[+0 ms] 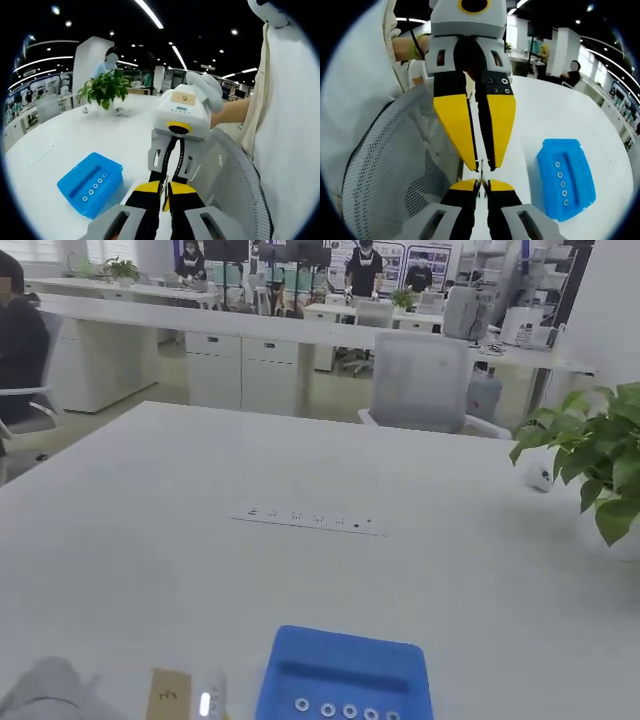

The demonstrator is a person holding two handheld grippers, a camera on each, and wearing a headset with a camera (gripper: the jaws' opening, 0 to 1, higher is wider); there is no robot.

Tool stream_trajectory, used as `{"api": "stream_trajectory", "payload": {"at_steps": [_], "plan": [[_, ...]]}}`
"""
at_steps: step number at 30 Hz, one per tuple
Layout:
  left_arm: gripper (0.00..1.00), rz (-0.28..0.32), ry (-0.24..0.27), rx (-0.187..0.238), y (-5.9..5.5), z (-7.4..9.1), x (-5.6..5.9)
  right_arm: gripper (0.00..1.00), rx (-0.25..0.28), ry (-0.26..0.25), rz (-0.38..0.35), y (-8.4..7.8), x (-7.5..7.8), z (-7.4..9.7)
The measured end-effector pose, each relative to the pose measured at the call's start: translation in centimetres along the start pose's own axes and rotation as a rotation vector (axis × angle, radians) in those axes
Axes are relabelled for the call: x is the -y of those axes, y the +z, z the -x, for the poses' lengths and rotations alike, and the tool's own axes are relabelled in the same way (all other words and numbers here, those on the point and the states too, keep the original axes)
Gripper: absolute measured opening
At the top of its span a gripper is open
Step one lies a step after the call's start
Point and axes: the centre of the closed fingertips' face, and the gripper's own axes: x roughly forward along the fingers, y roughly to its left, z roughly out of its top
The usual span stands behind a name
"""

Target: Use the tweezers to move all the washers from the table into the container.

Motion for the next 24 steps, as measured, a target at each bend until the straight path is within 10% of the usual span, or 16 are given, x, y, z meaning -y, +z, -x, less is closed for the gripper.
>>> {"api": "stream_trajectory", "payload": {"at_steps": [15,24], "plan": [[0.0,-0.017,-0.004,-0.063,-1.2,-0.1,-0.4,0.04,-0.037,-0.002,0.016,-0.8,0.6,-0.7],[0.0,-0.064,0.006,-0.194,-4.2,0.2,-0.9,0.04,-0.049,-0.004,-0.007,-2.0,0.5,-1.9]]}}
